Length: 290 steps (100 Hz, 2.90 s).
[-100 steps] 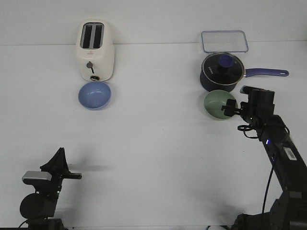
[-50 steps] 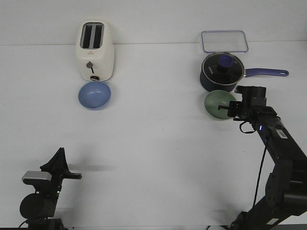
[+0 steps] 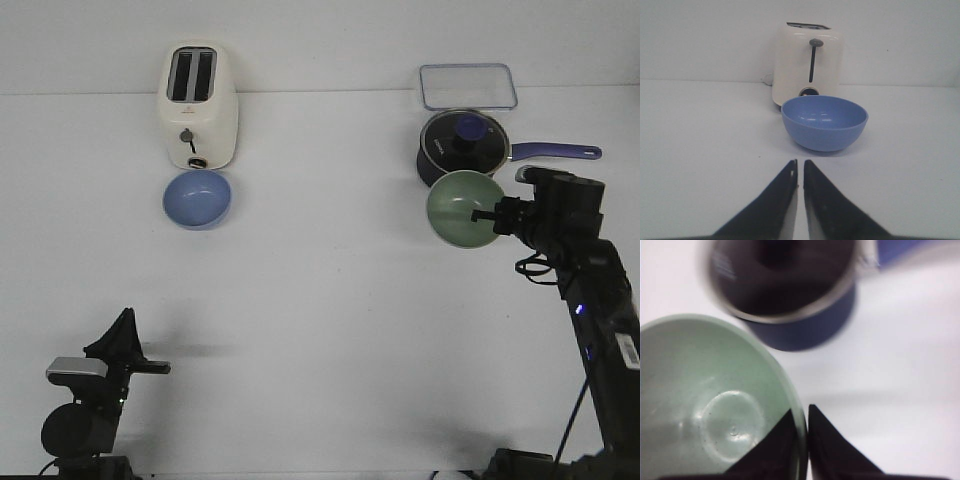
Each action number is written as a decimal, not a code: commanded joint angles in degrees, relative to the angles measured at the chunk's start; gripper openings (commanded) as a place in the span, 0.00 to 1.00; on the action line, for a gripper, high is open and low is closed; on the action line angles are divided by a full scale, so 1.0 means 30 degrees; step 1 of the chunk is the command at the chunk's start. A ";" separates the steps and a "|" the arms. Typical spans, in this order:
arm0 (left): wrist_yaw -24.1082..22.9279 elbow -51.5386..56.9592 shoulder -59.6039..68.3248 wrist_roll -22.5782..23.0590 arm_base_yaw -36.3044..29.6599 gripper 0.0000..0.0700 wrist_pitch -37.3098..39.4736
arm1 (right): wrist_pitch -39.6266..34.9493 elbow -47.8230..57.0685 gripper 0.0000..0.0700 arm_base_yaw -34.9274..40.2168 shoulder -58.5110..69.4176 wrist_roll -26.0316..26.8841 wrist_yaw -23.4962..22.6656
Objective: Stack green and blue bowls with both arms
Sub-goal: 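Grip the green bowl rim with the right gripper and carry it toward the robot, then set the green bowl down and open the right gripper, pulling back, then reach the left gripper forward and grip the blue bowl's rim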
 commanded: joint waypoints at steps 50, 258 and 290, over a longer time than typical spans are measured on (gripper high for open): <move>0.0073 -0.0372 -0.0015 0.0211 0.0029 0.02 0.0233 | -0.0452 -0.5705 0.00 1.0061 -0.4736 0.2310 0.1530; 0.0525 1.8731 2.7387 -0.6637 0.0197 0.71 -0.3752 | 0.7147 -1.3901 0.39 0.7941 -1.0513 0.1632 0.3439; 0.0605 2.4035 3.4228 -0.6644 0.0189 0.72 -0.3920 | 0.7147 -1.3901 0.39 0.7941 -1.0513 0.1632 0.3453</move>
